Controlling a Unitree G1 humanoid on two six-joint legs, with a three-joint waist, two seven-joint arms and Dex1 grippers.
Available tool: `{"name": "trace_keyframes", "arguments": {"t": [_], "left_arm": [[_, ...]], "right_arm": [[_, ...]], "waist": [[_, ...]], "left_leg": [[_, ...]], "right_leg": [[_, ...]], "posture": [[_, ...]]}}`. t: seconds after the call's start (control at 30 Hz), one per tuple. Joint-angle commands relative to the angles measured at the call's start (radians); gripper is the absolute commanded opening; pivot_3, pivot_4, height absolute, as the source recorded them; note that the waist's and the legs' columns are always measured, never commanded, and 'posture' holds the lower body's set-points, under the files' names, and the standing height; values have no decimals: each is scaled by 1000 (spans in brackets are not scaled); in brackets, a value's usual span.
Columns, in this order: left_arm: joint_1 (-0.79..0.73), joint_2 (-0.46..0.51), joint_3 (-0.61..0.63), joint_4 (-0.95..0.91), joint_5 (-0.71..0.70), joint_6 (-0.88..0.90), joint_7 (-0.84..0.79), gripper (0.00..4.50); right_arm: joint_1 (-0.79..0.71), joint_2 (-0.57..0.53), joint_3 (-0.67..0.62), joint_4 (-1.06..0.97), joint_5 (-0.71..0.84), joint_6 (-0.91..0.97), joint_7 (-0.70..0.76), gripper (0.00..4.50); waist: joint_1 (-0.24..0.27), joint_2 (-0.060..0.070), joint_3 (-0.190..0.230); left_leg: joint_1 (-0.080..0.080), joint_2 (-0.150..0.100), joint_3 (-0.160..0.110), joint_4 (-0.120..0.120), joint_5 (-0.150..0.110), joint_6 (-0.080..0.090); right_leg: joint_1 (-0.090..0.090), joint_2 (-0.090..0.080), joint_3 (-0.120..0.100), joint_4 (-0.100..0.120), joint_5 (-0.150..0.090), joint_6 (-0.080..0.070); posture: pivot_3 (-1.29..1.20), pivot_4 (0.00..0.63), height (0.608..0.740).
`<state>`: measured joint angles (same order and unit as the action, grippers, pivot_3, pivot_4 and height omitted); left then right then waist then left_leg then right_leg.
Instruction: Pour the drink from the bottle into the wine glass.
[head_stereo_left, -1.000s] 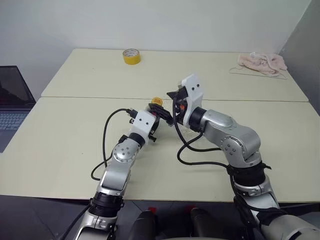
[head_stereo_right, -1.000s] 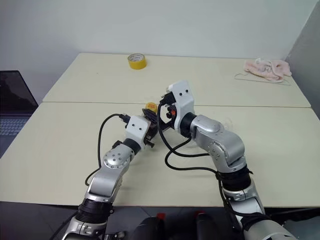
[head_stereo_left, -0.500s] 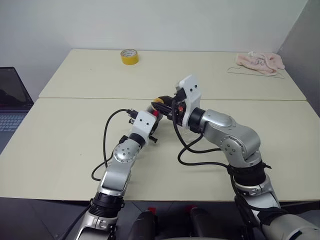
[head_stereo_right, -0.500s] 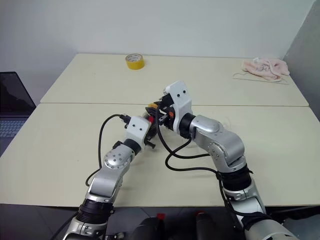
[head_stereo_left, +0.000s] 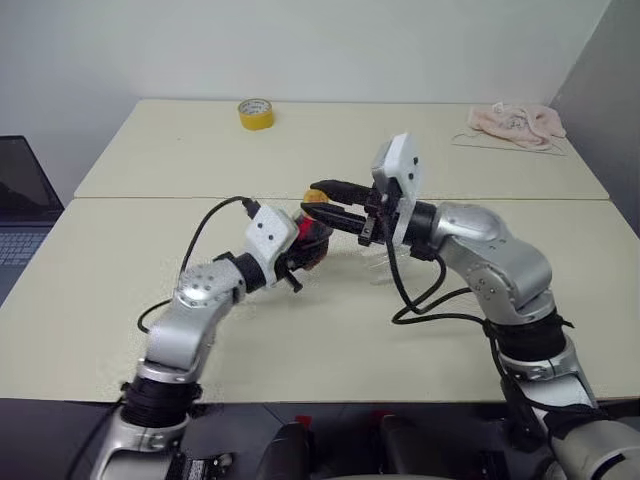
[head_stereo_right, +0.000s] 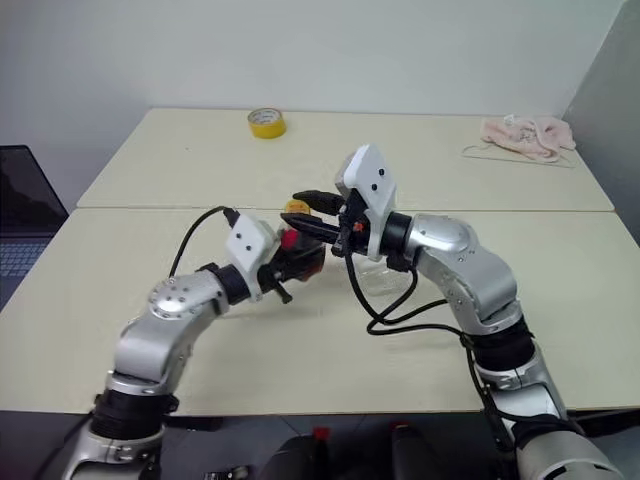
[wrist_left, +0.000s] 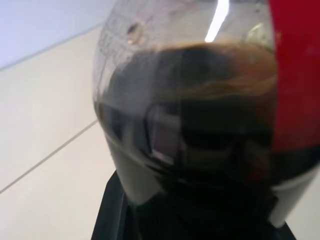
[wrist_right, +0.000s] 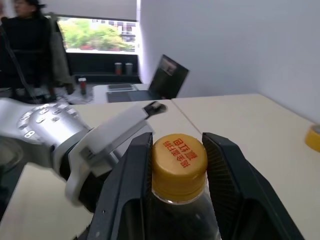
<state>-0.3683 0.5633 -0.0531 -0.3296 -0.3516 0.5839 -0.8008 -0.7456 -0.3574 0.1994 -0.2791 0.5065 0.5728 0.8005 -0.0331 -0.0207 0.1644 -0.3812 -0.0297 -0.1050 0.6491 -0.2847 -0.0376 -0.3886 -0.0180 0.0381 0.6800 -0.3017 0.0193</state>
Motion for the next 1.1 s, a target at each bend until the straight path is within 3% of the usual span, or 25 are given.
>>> {"name": "trace_keyframes", "arguments": {"t": [0.03, 0.17, 0.37, 0.67, 0.7, 0.87, 1.1], "left_arm": [[11, 85, 24, -38, -148, 97, -164, 970], [24, 113, 0, -50, -165, 93, -186, 969], [50, -10, -7, -34, -80, 33, 5, 958], [110, -199, -17, -38, 95, -53, 324, 926], [109, -206, -23, -19, 147, -79, 374, 926], [106, -218, -65, 73, 363, -184, 555, 924], [115, -250, -113, 146, 502, -285, 656, 917]], "right_arm": [[-47, -33, -50, -66, 59, -67, 118, 1215], [-56, -55, -44, -68, 62, -74, 169, 1215], [-15, -68, -45, -72, 66, -15, 129, 1215], [100, 14, -63, -109, 26, 4, -80, 4333], [119, 28, -60, -121, 24, 23, -120, 4500], [167, 149, -45, -119, -38, 135, -374, 4500], [165, 275, -14, -120, -62, 201, -513, 4500]], "waist": [[0, 0, 0], [1, 0, 0], [3, 0, 0], [4, 0, 0], [4, 0, 0], [3, 0, 0], [6, 0, 0]], "left_leg": [[0, 0, 0, 0, 0, 0], [0, 0, -1, 0, 0, 0], [-1, 0, -1, 1, 0, 0], [-1, 0, -1, 1, 0, 0], [-1, 0, -1, 1, 0, 0], [0, 0, 0, 1, 0, 0], [-1, -1, 0, 1, 0, 0]], "right_leg": [[0, 0, 0, 0, 0, 0], [0, 0, 0, 0, 0, 0], [0, 0, 0, 0, 0, 0], [0, 0, 0, 1, 0, 0], [0, 0, 0, 1, 0, 0], [0, 0, 1, 1, 0, 0], [-1, -1, 1, 1, 0, 0]], "posture": [[0, 150, 740], [0, 150, 740], [0, 150, 740], [0, 150, 740], [0, 150, 740], [0, 150, 740], [0, 150, 740]]}}
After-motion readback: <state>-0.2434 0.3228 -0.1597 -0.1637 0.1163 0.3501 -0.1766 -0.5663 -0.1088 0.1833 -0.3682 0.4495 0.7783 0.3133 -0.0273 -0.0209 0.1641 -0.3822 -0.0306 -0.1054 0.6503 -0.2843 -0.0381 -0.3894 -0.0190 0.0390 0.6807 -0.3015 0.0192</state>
